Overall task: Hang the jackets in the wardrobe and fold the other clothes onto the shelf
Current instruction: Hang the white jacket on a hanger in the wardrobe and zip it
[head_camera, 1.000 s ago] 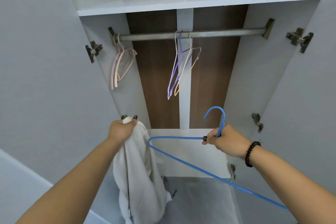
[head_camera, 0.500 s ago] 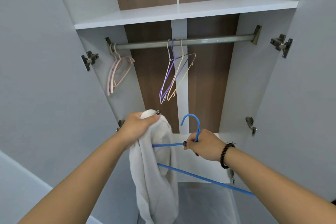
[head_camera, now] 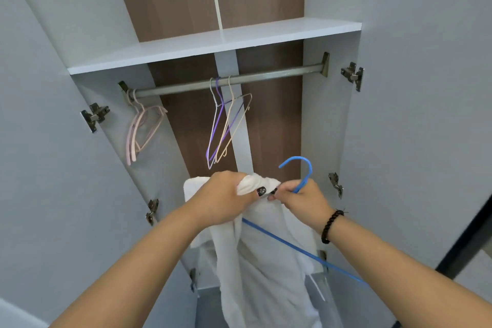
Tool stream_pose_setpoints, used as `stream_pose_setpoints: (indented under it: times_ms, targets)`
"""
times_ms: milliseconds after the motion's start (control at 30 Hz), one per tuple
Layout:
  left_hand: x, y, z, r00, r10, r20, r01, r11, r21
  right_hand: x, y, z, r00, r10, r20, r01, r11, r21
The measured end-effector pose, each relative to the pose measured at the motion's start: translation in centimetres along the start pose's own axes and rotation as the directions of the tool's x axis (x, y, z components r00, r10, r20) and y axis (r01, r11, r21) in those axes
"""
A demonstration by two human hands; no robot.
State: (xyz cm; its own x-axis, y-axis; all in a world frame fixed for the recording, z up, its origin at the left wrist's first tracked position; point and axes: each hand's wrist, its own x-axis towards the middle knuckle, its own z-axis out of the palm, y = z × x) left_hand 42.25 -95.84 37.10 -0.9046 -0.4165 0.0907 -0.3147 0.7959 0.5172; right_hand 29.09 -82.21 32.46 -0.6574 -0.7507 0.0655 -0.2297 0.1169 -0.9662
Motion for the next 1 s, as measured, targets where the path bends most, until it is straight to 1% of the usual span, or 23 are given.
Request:
stream_pose_setpoints:
  times_ms: [67,133,200,267,333,400,467,533,600,633,700,733,767,800,833,867,900,967,1000]
  targets:
    - [0.3,0.0,0.6,0.993,0.102,-0.051,-0.096,0.989,0.11,-0.5,-0.5,-1.0,1.0,-0.017,-0.003,0.017,0.999,0.042]
    - [0.7,0.0,0.9,0.966,0.231,-0.114,-0.2,0.952,0.234,-1.0,-1.0,-1.8,1.0,-0.013,0.009,0.012,0.996,0.089]
    - [1.3,0.4,0.8,0.94,0.326,-0.099,-0.273,0.893,0.357,-1.5,-1.5,-2.4,1.0,-0.026,0.017,0.023,0.993,0.117]
    - [1.7,0.6,0.5,0.931,0.361,-0.043,-0.31,0.851,0.425,-1.8,-1.9,-2.9,0.998,-0.056,0.025,0.053,0.993,0.106]
    - [1.7,0.6,0.3,0.94,0.341,-0.029,-0.3,0.863,0.406,-2.2,-2.0,-3.2,0.997,-0.072,0.024,0.07,0.995,0.077]
    - [1.7,0.4,0.5,0.948,0.316,-0.048,-0.28,0.893,0.354,-2.5,-1.9,-3.7,0.998,-0.062,0.012,0.061,0.997,0.052]
    - [1.9,0.4,1.0,0.953,0.293,-0.082,-0.262,0.926,0.272,-2.6,-1.8,-4.6,0.999,-0.047,0.023,0.046,0.998,0.048]
    - [2.2,0.6,1.5,0.955,0.273,-0.117,-0.251,0.952,0.173,-2.8,-1.7,-5.7,0.999,-0.04,0.024,0.038,0.996,0.081]
    - [2.5,0.6,1.9,0.958,0.244,-0.147,-0.232,0.968,0.094,-3.1,-1.3,-6.7,0.998,-0.051,-0.034,0.053,0.995,0.084]
    - [2.6,0.5,1.9,0.96,0.224,-0.168,-0.217,0.974,0.06,-3.3,-0.8,-7.1,0.994,-0.071,-0.081,0.075,0.996,0.045]
    - [2.8,0.0,1.8,0.956,0.177,-0.234,-0.188,0.982,-0.023,-3.9,0.3,-7.8,0.967,-0.148,-0.208,0.128,0.986,-0.104]
    - [2.9,-0.3,1.5,0.948,0.152,-0.28,-0.176,0.982,-0.063,-4.3,0.9,-8.0,0.932,-0.201,-0.302,0.15,0.972,-0.183]
    - [2.9,-0.6,1.1,0.936,0.131,-0.327,-0.17,0.981,-0.094,-4.9,1.5,-8.1,0.866,-0.276,-0.416,0.176,0.949,-0.264]
    - [3.0,-0.9,0.7,0.923,0.115,-0.368,-0.168,0.979,-0.116,-5.4,2.2,-7.9,0.772,-0.368,-0.519,0.204,0.916,-0.345]
    - [3.0,-1.1,0.3,0.911,0.104,-0.398,-0.17,0.976,-0.133,-5.8,2.8,-7.4,0.67,-0.452,-0.588,0.224,0.879,-0.42]
    - [3.0,-1.2,0.0,0.903,0.096,-0.418,-0.171,0.974,-0.147,-6.1,3.3,-6.6,0.587,-0.511,-0.627,0.228,0.848,-0.478]
    - [3.0,-1.2,-0.3,0.898,0.089,-0.43,-0.171,0.973,-0.155,-6.2,3.7,-5.7,0.532,-0.548,-0.645,0.226,0.827,-0.516]
    - [2.9,-1.3,-0.8,0.892,0.082,-0.444,-0.166,0.974,-0.152,-6.1,4.1,-3.9,0.47,-0.615,-0.633,0.256,0.781,-0.569]
    - [2.9,-1.3,-0.9,0.887,0.072,-0.456,-0.156,0.976,-0.15,-5.9,4.3,-3.2,0.444,-0.667,-0.597,0.29,0.738,-0.609]
